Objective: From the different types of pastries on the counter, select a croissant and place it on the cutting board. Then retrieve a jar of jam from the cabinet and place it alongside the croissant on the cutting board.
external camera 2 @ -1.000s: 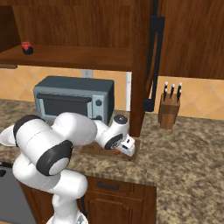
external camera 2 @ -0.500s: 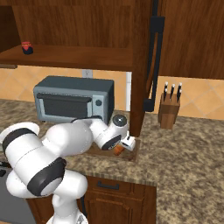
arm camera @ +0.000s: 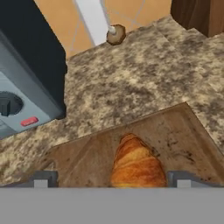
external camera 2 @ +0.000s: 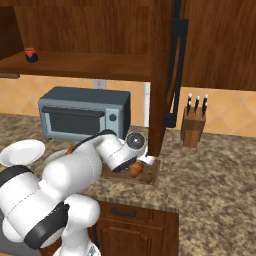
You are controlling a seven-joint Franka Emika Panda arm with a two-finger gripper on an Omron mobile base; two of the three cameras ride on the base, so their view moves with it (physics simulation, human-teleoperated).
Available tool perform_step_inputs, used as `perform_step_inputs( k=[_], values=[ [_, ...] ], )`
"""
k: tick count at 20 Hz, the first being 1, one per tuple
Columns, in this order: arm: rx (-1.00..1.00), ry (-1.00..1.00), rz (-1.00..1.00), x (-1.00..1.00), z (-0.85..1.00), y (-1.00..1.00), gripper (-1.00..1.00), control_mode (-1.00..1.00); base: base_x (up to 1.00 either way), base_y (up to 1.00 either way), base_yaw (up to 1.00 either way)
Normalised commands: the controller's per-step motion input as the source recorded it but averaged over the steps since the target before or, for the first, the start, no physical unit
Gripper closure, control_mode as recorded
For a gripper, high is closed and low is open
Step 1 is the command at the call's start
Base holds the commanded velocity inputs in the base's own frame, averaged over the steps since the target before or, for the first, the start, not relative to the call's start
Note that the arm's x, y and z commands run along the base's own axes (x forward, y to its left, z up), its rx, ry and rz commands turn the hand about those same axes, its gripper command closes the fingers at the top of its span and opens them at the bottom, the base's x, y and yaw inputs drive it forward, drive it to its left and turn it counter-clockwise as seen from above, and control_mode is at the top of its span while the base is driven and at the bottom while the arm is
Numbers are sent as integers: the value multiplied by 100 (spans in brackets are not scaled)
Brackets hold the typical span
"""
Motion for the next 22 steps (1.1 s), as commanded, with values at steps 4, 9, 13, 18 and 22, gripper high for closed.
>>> perform_step_inputs(
  k=[4,9,13,18,22],
  values=[
    [0,-21,0,0,46,0,-100,-100,0,0,0],
    [0,-28,0,0,46,0,-100,-100,0,0,0],
    [0,-30,0,0,42,0,-100,-100,0,0,0],
    [0,-30,0,0,48,0,-100,-100,0,0,0],
    [0,-31,0,0,56,1,-100,-100,0,0,0]
  ],
)
